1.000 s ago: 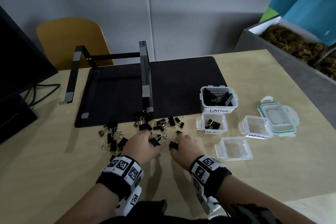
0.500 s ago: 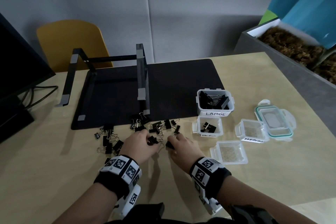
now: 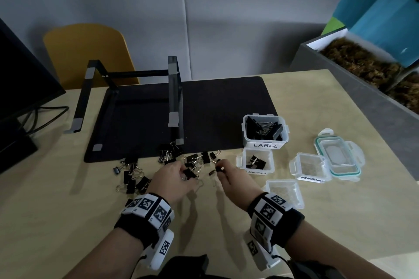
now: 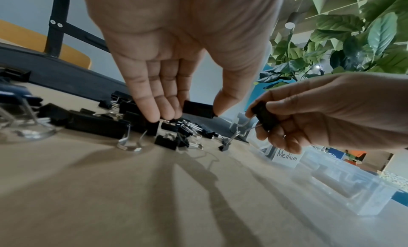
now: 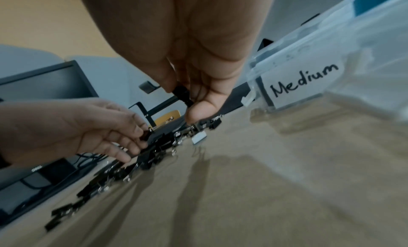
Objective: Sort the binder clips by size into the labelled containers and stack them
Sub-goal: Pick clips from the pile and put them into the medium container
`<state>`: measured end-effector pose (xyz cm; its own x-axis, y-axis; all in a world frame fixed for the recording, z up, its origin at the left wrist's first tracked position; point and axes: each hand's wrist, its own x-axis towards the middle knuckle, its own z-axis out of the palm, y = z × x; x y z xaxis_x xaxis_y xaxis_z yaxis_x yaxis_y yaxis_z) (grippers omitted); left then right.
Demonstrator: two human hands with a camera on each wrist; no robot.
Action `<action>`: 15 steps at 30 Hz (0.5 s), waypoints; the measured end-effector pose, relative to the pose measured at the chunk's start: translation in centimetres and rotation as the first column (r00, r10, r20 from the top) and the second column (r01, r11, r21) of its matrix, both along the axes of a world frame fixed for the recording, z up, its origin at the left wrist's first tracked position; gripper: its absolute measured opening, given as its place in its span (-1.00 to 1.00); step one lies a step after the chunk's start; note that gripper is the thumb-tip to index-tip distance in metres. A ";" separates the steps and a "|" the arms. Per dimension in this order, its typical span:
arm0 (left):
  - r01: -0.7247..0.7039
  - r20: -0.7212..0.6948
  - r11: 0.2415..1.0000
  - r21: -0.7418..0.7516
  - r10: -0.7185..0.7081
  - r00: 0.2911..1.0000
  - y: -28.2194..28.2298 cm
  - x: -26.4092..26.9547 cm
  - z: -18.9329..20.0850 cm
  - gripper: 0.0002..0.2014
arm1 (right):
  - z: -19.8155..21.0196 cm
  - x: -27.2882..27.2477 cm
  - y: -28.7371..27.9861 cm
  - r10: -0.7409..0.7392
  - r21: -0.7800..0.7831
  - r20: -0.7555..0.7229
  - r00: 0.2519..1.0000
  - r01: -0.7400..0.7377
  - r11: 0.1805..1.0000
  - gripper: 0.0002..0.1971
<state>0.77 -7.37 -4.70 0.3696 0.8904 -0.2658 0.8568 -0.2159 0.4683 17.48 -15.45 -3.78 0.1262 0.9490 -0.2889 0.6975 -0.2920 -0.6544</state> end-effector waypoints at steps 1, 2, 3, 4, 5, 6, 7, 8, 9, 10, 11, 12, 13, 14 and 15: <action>-0.001 0.011 1.000 -0.007 0.001 1.000 0.0 0.3 0.2 -0.75 | 0.2 0.4 0.1 -0.035 0.000 -0.029 0.999 0.035 0.999 -0.74; 0.001 0.020 1.000 -0.009 0.000 1.000 0.0 0.6 0.3 -0.77 | 0.5 0.8 0.1 -0.076 -0.003 -0.063 0.995 0.076 0.997 -0.75; 0.002 0.030 1.000 -0.005 -0.002 1.000 0.0 1.0 0.4 -0.77 | 0.7 1.2 0.2 -0.113 -0.004 -0.091 0.989 0.114 0.994 -0.76; 0.000 0.043 1.000 0.001 0.000 0.999 0.1 1.3 0.5 -0.77 | 0.9 1.7 0.3 -0.146 -0.001 -0.107 0.984 0.146 0.989 -0.77; -0.003 0.060 1.000 0.005 0.003 0.998 0.1 1.7 0.5 -0.77 | 1.0 2.2 0.3 -0.172 0.003 -0.112 0.979 0.173 0.985 -0.79; -0.002 0.072 1.000 0.009 0.001 0.997 0.1 2.0 0.6 -0.76 | 1.3 2.7 0.4 -0.192 0.009 -0.110 0.975 0.194 0.981 -0.80; 0.008 0.076 1.000 0.015 -0.009 0.997 0.2 2.5 0.7 -0.75 | 1.4 3.3 0.4 -0.210 0.014 -0.104 0.972 0.213 0.977 -0.80; 0.023 0.075 0.999 0.022 -0.025 0.997 0.2 2.9 0.8 -0.73 | 1.6 3.9 0.4 -0.228 0.025 -0.096 0.969 0.231 0.973 -0.80; 0.034 0.076 0.999 0.028 -0.036 0.996 0.2 3.3 0.9 -0.72 | 1.7 4.6 0.4 -0.249 0.038 -0.086 0.965 0.253 0.967 -0.80; 0.039 0.081 0.999 0.033 -0.041 0.996 0.3 3.7 1.0 -0.71 | 1.8 5.3 0.4 -0.271 0.053 -0.073 0.960 0.275 0.960 -0.79; 0.038 0.089 0.999 0.037 -0.041 0.995 0.3 4.1 1.2 -0.71 | 1.9 6.1 0.3 -0.291 0.066 -0.056 0.955 0.295 0.953 -0.80; 0.037 0.100 0.999 0.038 -0.040 0.994 0.4 4.5 1.3 -0.74 | 2.0 6.8 0.3 -0.309 0.076 -0.038 0.950 0.311 0.947 -0.81; 0.038 0.109 0.999 0.035 -0.042 0.993 0.4 4.8 1.5 -0.77 | 1.9 7.6 0.2 -0.327 0.081 -0.021 0.945 0.328 0.941 -0.81; 0.043 0.114 0.999 0.030 -0.046 0.992 0.4 5.1 1.6 -0.79 | 1.9 8.4 0.1 -0.343 0.082 -0.003 0.939 0.342 0.936 -0.82; 0.049 0.113 0.998 0.028 -0.052 0.992 0.5 5.4 1.8 -0.80 | 1.8 9.1 0.1 -0.356 0.076 0.014 0.934 0.354 0.932 -0.82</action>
<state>6.22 -6.91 -2.93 0.4410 0.8755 -0.1976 0.7859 -0.2704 0.5561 26.56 -15.35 -2.01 0.4657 0.8587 -0.2142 0.5748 -0.4775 -0.6646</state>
